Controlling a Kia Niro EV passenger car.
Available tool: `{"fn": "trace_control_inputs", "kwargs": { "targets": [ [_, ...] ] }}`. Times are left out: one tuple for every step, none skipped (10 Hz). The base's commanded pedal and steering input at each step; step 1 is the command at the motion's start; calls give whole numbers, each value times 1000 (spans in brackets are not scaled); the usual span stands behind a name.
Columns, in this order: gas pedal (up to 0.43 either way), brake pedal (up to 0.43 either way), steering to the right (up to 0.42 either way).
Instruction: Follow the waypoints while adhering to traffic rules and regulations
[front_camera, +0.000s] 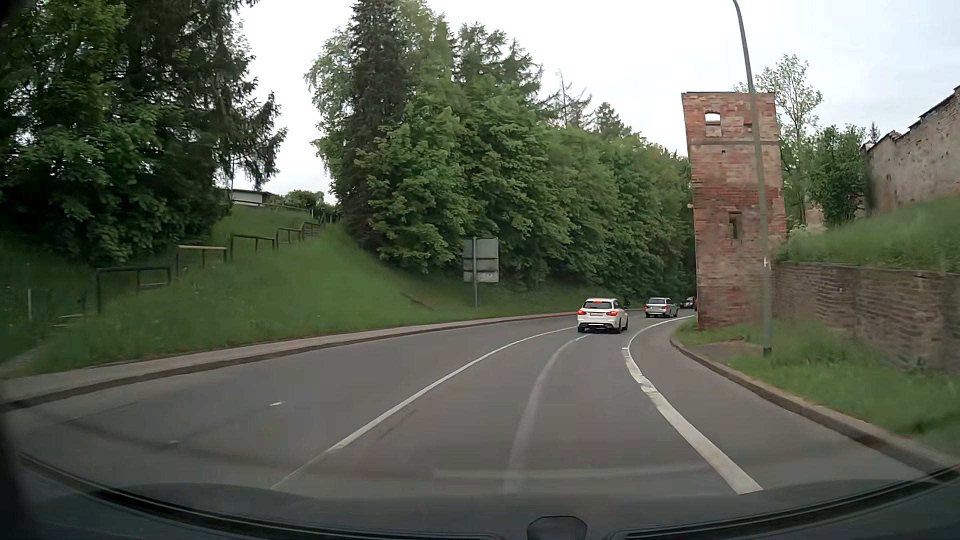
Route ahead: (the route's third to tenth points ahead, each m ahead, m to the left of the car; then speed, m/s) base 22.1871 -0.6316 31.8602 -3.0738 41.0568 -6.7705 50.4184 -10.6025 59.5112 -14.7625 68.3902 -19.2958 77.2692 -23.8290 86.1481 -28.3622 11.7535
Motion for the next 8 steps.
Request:
{"fn": "trace_control_inputs", "kwargs": {
  "targets": [
    [0,0,45],
    [0,0,45],
    [0,0,45],
    [8,0,48],
    [8,0,49],
    [8,0,49],
    [8,0,48],
    [8,0,46]
  ]
}}
